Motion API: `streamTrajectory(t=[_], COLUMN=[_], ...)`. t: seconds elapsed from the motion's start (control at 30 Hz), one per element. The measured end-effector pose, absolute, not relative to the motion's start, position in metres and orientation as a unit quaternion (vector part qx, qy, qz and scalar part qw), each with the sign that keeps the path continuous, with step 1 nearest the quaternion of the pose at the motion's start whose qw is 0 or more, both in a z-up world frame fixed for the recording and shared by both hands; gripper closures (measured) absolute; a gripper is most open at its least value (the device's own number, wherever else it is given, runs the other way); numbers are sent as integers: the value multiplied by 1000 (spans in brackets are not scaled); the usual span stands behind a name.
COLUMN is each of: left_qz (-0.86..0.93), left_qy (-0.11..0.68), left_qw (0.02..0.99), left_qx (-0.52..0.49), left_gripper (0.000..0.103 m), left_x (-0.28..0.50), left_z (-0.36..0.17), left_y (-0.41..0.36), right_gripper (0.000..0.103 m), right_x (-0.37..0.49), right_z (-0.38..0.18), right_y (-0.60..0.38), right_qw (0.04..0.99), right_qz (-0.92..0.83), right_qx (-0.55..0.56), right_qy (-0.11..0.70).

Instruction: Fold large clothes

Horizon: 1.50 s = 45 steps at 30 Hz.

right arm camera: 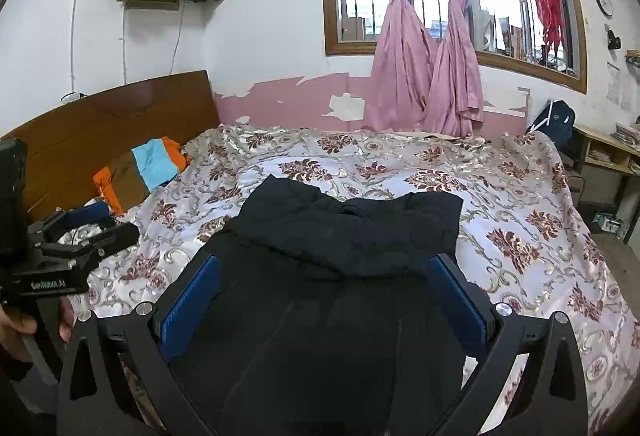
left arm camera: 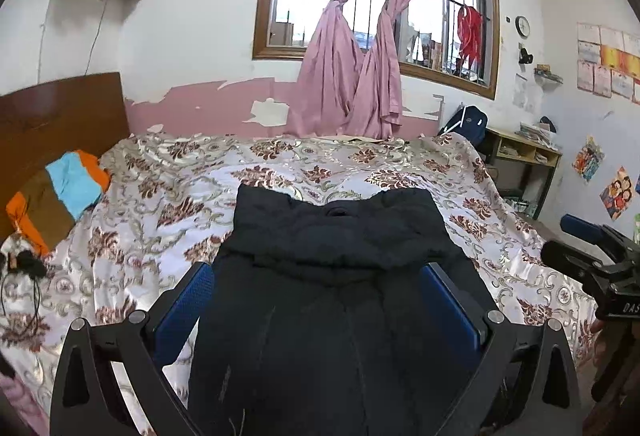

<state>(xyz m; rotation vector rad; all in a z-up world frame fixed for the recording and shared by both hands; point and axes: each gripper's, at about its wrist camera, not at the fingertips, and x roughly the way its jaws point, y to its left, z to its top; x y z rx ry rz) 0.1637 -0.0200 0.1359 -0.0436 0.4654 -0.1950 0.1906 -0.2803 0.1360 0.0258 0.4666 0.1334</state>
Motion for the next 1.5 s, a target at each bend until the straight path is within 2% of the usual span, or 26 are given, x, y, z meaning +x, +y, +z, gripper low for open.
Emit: streamTrajectory(t=[0.53, 0.8, 1.13, 1.33, 1.5], left_qz=[-67, -81, -108, -117, -113], left_qy=[242, 275, 311, 339, 393], left_qw=[968, 958, 943, 931, 909], left_qx=[1, 15, 40, 63, 76], left_gripper=[0, 0, 0, 0, 0], left_x=[127, 120, 112, 110, 111], left_z=[85, 53, 11, -12, -37], left_y=[-5, -1, -1, 4, 14], right_gripper=[2, 2, 2, 2, 2], right_x=[135, 119, 114, 118, 122], right_z=[94, 61, 27, 6, -11], right_y=[-270, -271, -269, -270, -274], right_qw=[974, 970, 959, 941, 921], right_qz=[42, 54, 34, 24, 20], right_qx=[-1, 17, 26, -15, -52], right_qy=[224, 236, 281, 338, 386])
